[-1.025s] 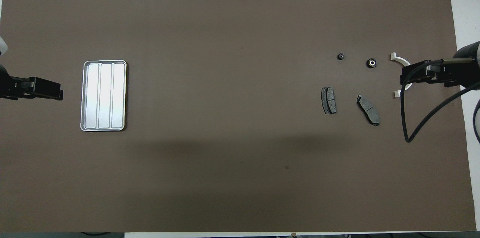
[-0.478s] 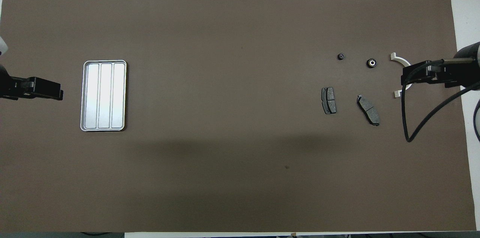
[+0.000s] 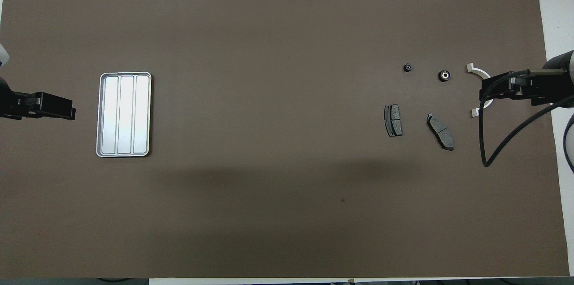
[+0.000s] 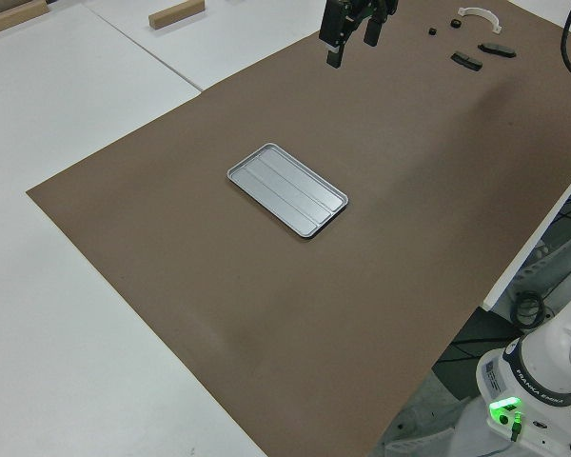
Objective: Pick bearing gear from pile to tray
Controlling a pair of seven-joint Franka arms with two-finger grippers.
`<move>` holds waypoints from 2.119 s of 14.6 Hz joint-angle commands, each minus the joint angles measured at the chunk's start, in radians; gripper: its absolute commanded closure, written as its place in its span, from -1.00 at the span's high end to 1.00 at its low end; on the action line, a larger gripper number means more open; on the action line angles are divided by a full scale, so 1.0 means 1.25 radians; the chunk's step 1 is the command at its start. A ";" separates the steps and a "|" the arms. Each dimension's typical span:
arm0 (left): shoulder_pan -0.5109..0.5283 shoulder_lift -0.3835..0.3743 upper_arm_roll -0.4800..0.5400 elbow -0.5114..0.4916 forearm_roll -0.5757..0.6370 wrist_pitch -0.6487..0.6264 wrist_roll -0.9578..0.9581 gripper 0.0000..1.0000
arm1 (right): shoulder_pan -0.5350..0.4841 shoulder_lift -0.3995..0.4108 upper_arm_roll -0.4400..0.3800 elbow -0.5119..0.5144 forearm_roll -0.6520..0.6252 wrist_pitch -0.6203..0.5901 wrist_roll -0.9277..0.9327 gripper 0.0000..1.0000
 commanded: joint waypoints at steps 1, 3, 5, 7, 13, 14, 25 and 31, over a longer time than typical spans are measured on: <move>-0.007 -0.020 0.007 -0.021 -0.001 0.005 -0.008 1.00 | -0.004 -0.011 0.004 -0.041 -0.003 0.049 0.016 1.00; -0.007 -0.020 0.007 -0.021 -0.001 0.005 -0.008 1.00 | -0.003 -0.010 0.004 -0.074 -0.003 0.103 0.017 1.00; -0.007 -0.020 0.007 -0.021 -0.001 0.005 -0.008 1.00 | -0.004 -0.007 0.004 -0.107 -0.008 0.135 0.041 1.00; -0.007 -0.020 0.007 -0.021 -0.001 0.005 -0.008 1.00 | 0.001 0.006 0.004 -0.113 -0.026 0.145 0.091 1.00; -0.007 -0.020 0.007 -0.021 -0.001 0.005 -0.008 1.00 | 0.003 0.059 0.004 -0.110 -0.044 0.149 0.203 1.00; -0.007 -0.020 0.007 -0.021 -0.001 0.005 -0.008 1.00 | 0.003 0.076 0.004 -0.110 -0.046 0.167 0.216 1.00; -0.007 -0.020 0.007 -0.021 -0.001 0.005 -0.008 1.00 | 0.004 0.266 0.004 -0.095 -0.058 0.376 0.328 1.00; -0.007 -0.020 0.007 -0.021 -0.001 0.005 -0.008 1.00 | 0.006 0.357 0.006 -0.065 -0.058 0.466 0.349 1.00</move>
